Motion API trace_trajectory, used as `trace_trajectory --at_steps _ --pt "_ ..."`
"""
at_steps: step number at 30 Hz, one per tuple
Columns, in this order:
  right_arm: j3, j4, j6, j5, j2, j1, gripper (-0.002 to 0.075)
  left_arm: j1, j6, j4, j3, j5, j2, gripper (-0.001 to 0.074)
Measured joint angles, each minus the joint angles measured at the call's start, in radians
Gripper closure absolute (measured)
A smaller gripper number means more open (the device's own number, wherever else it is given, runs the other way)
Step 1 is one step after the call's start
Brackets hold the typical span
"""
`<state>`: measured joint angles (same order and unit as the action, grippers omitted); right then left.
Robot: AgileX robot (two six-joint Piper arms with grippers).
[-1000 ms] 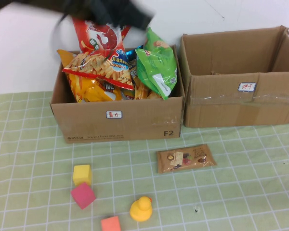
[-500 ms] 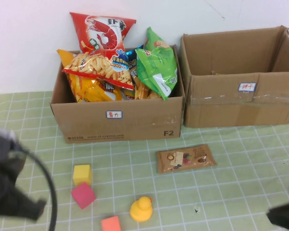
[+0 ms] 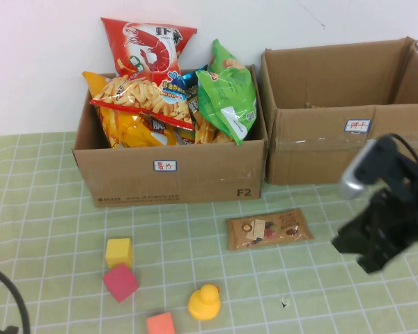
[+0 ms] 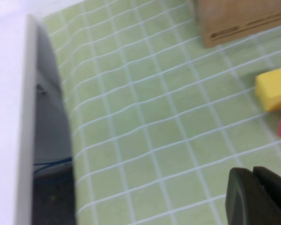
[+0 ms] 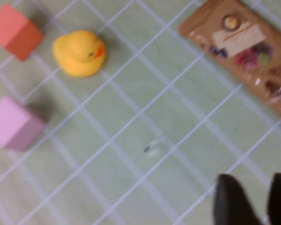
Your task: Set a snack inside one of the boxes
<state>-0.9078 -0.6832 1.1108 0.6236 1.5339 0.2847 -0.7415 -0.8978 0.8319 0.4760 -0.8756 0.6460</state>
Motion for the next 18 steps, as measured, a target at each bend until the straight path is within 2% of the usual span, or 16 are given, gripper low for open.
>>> trace_trajectory --at_steps 5,6,9,18 --pt "-0.113 0.016 0.110 -0.020 0.133 0.011 0.0377 0.000 -0.044 0.043 -0.050 0.026 -0.005 0.0736" --pt "-0.168 0.030 0.192 -0.049 0.209 0.033 0.0272 0.000 -0.060 0.066 -0.067 0.077 -0.011 0.0736" --pt "-0.253 0.073 0.208 -0.110 0.321 0.065 0.0234 0.000 -0.067 0.115 -0.070 0.130 -0.013 0.0736" --pt "-0.428 0.203 0.211 -0.155 0.516 0.105 0.0225 0.000 -0.074 0.145 -0.077 0.132 -0.013 0.0737"
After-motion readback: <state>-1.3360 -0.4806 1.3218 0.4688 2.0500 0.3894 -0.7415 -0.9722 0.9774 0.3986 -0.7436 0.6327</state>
